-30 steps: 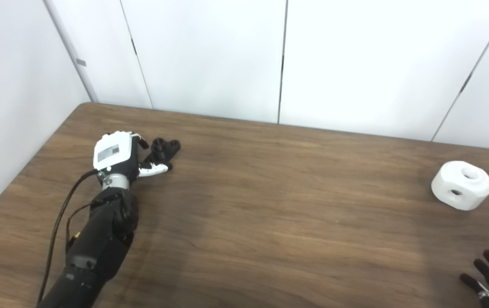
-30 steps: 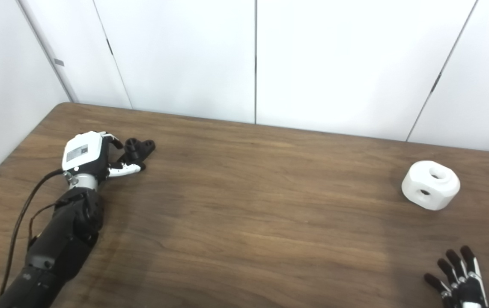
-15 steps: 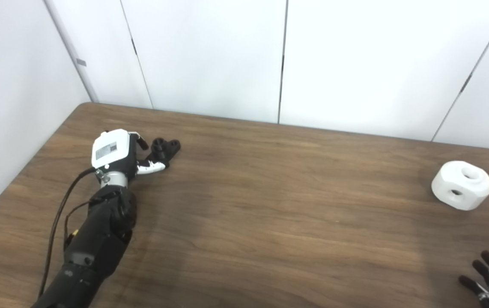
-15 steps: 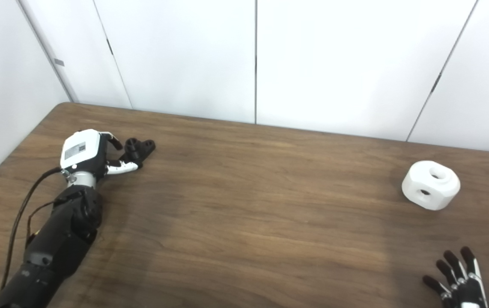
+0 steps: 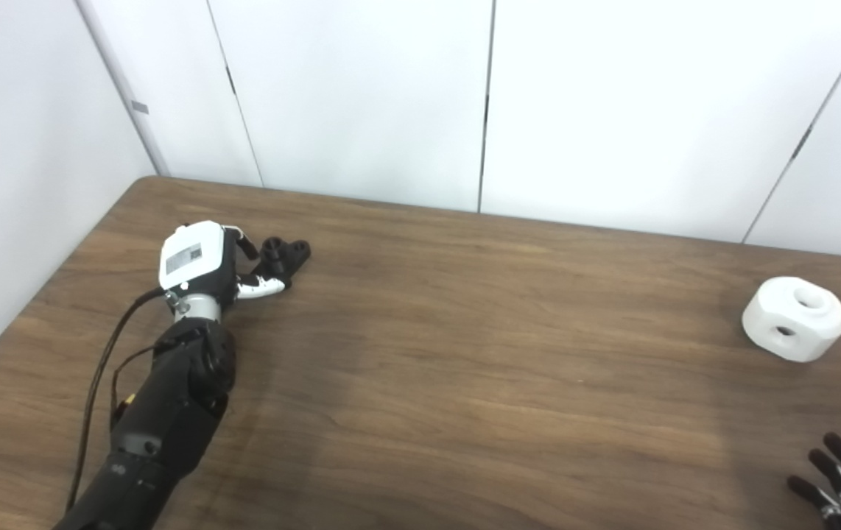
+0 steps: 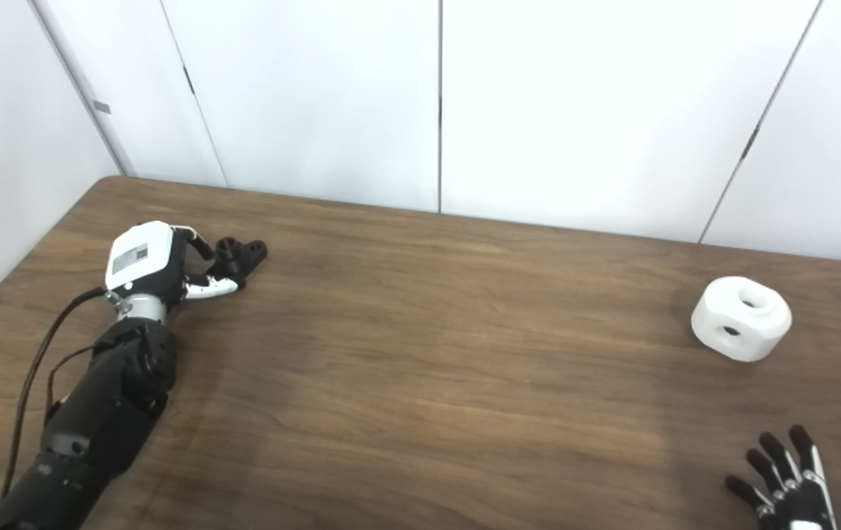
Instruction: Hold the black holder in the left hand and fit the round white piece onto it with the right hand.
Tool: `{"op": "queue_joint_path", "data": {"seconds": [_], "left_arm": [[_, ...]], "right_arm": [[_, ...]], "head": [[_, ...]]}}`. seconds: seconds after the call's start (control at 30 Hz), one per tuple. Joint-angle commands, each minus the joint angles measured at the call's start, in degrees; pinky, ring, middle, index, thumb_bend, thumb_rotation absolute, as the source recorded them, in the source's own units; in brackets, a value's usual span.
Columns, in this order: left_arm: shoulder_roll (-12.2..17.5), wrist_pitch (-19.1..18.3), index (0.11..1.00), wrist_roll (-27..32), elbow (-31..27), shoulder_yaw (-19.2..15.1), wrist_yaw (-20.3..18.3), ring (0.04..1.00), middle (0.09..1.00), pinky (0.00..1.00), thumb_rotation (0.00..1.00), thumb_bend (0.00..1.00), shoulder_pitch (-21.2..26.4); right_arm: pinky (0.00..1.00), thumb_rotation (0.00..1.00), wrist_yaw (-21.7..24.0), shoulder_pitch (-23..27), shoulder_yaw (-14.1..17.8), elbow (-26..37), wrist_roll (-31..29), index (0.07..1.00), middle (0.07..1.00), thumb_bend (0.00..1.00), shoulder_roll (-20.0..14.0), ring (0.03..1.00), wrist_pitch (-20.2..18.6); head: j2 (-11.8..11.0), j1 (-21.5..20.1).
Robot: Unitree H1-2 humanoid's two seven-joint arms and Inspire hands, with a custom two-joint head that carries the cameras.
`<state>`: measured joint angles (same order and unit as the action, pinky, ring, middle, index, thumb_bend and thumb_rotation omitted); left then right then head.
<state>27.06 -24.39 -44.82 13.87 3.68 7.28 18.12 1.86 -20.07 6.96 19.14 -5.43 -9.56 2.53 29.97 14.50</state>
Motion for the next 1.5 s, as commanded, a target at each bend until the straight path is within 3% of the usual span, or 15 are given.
{"op": "queue_joint_path", "data": {"seconds": [0.0, 0.5, 1.03, 1.1, 1.13, 1.47], "left_arm": [[1.62, 0.31, 0.553, -0.56, -0.74, -0.04, 1.39, 0.889, 0.793, 1.00, 0.28, 0.79, 2.28], [1.39, -1.14, 0.553, 0.46, -1.63, 0.80, -0.11, 0.876, 0.784, 1.00, 0.29, 0.78, 2.36], [1.19, 0.21, 0.503, 2.08, -0.62, 0.77, 1.04, 0.864, 0.766, 1.00, 0.24, 0.78, 2.40], [1.15, 0.29, 0.489, 2.18, -0.61, 0.75, 1.17, 0.865, 0.764, 1.00, 0.11, 0.58, 2.39], [1.13, 0.31, 0.487, 2.22, -0.59, 0.74, 1.24, 0.864, 0.762, 1.00, 0.10, 0.55, 2.39], [0.87, 2.69, 0.481, 3.22, 0.11, 0.49, 2.94, 0.843, 0.736, 0.99, 0.06, 0.52, 2.15]], "right_arm": [[0.78, 1.00, 0.55, -1.17, -0.30, 0.76, -0.19, 0.991, 0.942, 0.58, 0.24, 0.918, -0.95], [0.78, 1.00, 0.45, -1.71, -0.25, 1.70, -0.63, 0.995, 0.944, 0.57, 0.42, 0.923, -1.34], [0.77, 1.00, 0.63, -1.79, -0.21, 2.17, -0.81, 0.993, 0.944, 0.57, 0.62, 0.922, -1.55], [0.78, 1.00, 0.64, -1.80, -0.18, 2.27, -1.10, 0.995, 0.946, 0.58, 0.70, 0.922, -1.72], [0.77, 1.00, 0.65, -1.81, -0.16, 2.29, -1.23, 0.994, 0.946, 0.58, 0.73, 0.921, -1.79], [0.77, 1.00, 0.76, -1.88, -0.29, 2.61, -0.92, 0.999, 0.950, 0.59, 0.52, 0.924, -1.81]], "head": [[0.04, 0.07], [0.71, -0.07], [0.99, -0.46], [1.00, -0.50], [0.98, -0.55], [1.12, -0.73]]}}
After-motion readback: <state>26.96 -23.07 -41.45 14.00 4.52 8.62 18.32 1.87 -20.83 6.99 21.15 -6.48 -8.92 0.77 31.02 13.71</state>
